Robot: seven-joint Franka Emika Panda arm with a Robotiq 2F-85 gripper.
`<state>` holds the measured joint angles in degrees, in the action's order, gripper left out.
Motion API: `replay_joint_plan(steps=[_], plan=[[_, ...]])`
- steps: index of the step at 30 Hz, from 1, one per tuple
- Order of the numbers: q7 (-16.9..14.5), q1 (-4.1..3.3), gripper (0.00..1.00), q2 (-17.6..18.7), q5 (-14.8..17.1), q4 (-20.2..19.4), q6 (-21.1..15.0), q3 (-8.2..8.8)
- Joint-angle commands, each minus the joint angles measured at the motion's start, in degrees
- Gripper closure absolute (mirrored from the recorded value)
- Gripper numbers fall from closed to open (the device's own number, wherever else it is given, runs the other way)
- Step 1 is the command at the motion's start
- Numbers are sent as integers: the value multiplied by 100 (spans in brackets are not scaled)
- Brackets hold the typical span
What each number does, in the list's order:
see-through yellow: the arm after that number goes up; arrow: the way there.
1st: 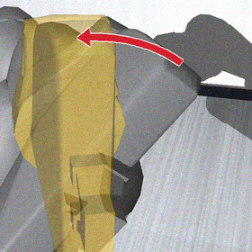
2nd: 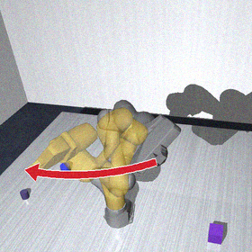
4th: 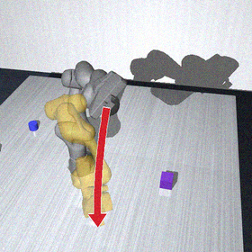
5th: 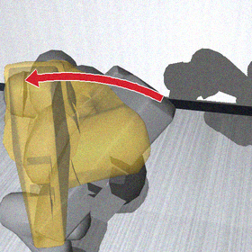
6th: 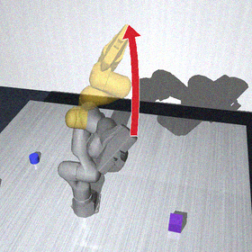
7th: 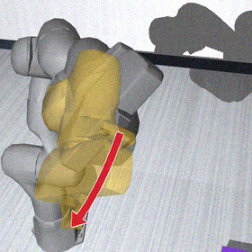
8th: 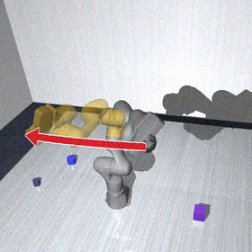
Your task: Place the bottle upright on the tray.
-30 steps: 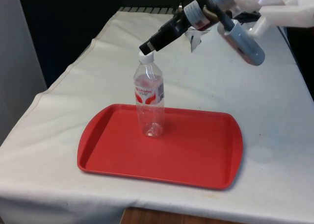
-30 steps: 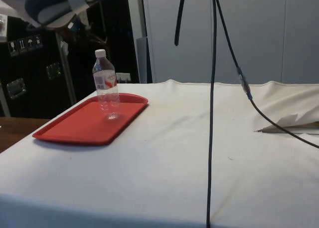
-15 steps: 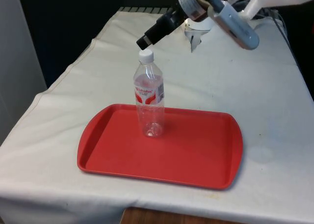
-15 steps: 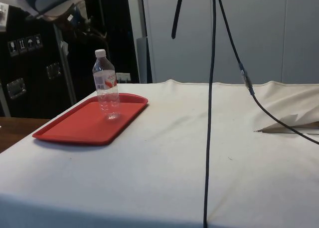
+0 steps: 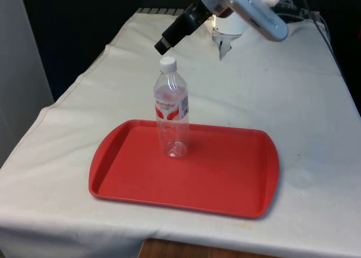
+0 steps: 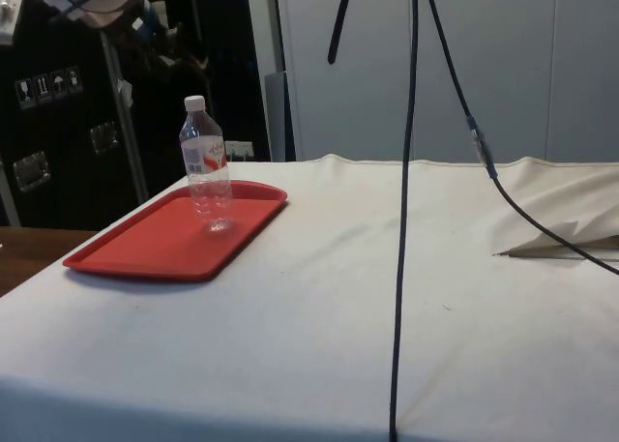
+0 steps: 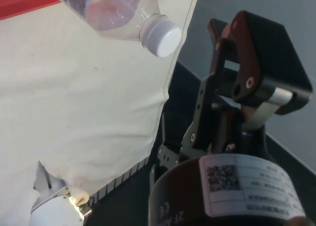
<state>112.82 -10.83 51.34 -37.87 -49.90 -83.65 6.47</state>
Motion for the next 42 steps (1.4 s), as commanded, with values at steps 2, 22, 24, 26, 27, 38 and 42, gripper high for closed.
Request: replay_joint_plan(steps=[2, 22, 24, 26, 27, 38, 42], plan=[[-52, 40, 0, -46, 92, 23, -17, -40], [-281, 155, 0, -235, 476, 126, 11, -40], [-309, 172, 0, -264, 539, 138, 11, -40], [-321, 178, 0, -269, 561, 138, 11, -40], [-327, 183, 0, -281, 584, 138, 11, -40], [-395, 201, 0, -476, 779, 103, 115, -40], [-390, 172, 0, -476, 762, 132, 241, -6]])
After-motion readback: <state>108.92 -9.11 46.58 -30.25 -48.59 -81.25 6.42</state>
